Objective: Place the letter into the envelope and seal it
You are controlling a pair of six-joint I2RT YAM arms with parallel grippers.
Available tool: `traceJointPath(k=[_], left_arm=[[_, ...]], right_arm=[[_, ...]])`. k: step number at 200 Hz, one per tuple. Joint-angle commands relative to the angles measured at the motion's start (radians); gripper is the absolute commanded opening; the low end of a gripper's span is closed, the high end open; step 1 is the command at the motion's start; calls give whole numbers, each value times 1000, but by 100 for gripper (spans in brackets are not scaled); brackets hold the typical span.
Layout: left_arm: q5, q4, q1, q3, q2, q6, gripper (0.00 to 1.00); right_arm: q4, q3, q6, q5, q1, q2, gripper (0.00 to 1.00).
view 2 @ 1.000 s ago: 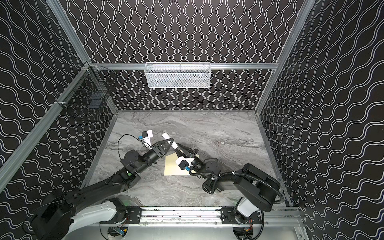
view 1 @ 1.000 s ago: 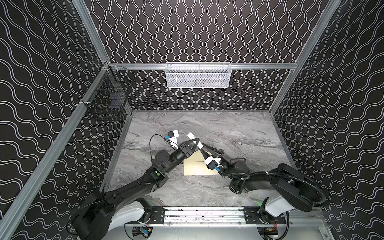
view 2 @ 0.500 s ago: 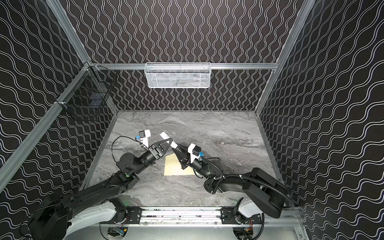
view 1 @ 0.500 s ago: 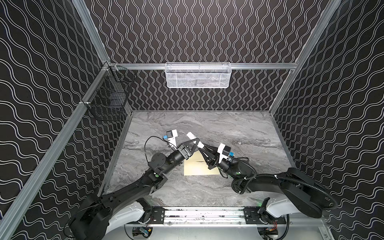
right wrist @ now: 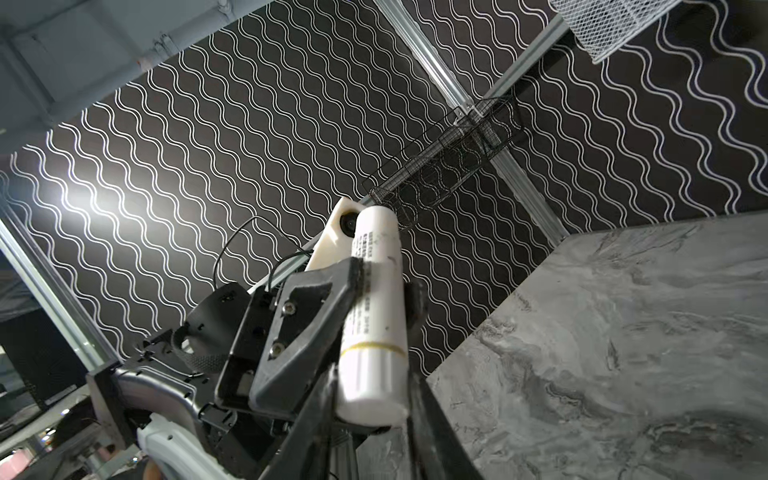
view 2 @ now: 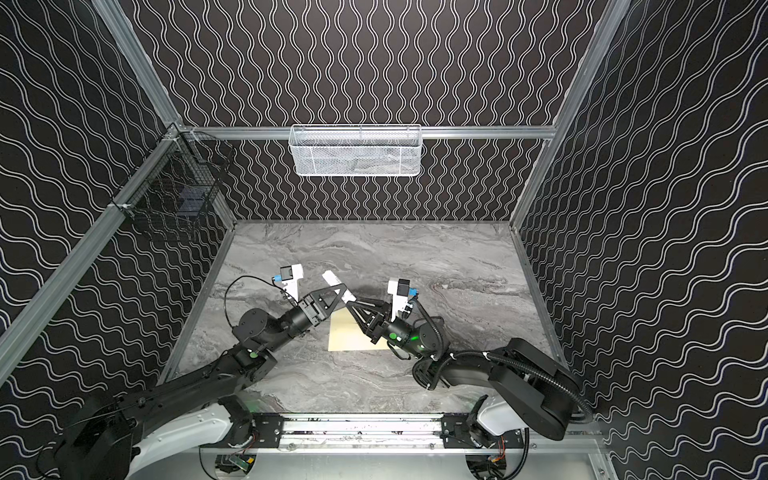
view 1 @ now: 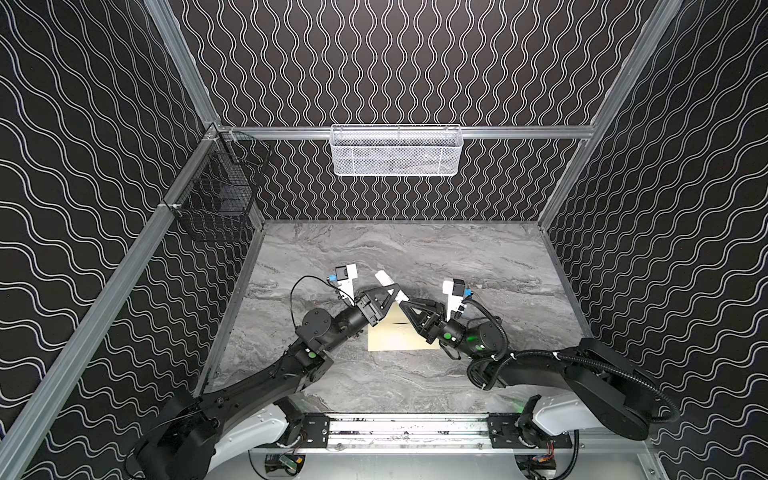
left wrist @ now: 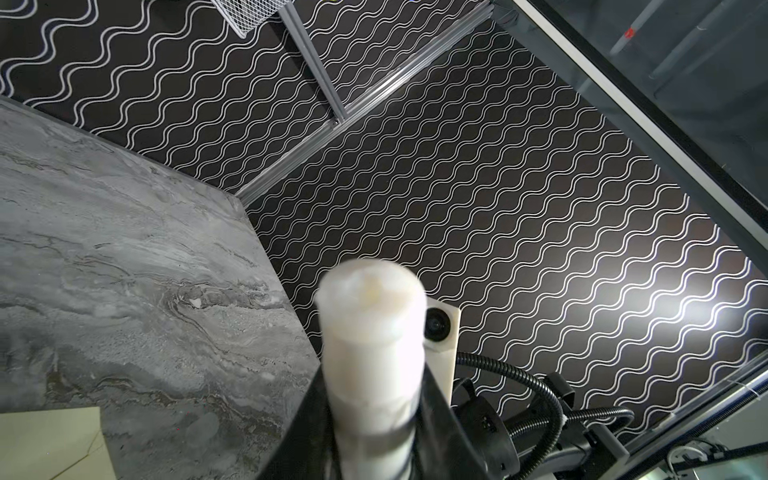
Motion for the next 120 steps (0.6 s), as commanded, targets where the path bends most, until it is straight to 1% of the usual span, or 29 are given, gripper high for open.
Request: traceJointPath(k=[1,12,21,28,36,45,58,67,77,89,101,112,120], left_arm=[[-47,-38,4,-1,6,27,0],[-50,-40,4,-2,-1,17,0],[-56,-45,4,-2,-9,1,0],[-60,-42,4,-2,-12,-10,0],[-62,-46,5,1,-18,-22,0],[-62,-57,6,6,-23,-38,0],[-59,-76,6,18,-28,-43,0],[-54,-82,6,25,-28,-45,0],[-52,-76,6,28,-25,-49,0],[-47,-75,6,37,-20,-55,0],[-38,-74,6,43,-14,-57,0],[-41,-72,6,44,-16,-63,0],[-44,-67,6,42,-16,-60,0]], right_arm=[[232,-18,10,-74,-18,-30,41],[227,-48,-52,-89,-43,-52,46],[197,-71,-138,-101,-63,-82,50],[150,-89,-221,-94,-70,-111,50],[44,-97,-370,-83,-70,-160,50],[-121,-88,-561,-77,-61,-220,53],[-320,-61,-844,-11,-31,-267,56],[-362,-56,-998,31,-23,-269,57],[-321,-68,-1122,82,-22,-252,59],[-204,-94,-1226,114,-22,-221,62],[-108,-105,-1233,120,-19,-201,63],[-119,-87,-1229,112,-1,-201,63],[-155,-65,-1262,132,26,-194,64]])
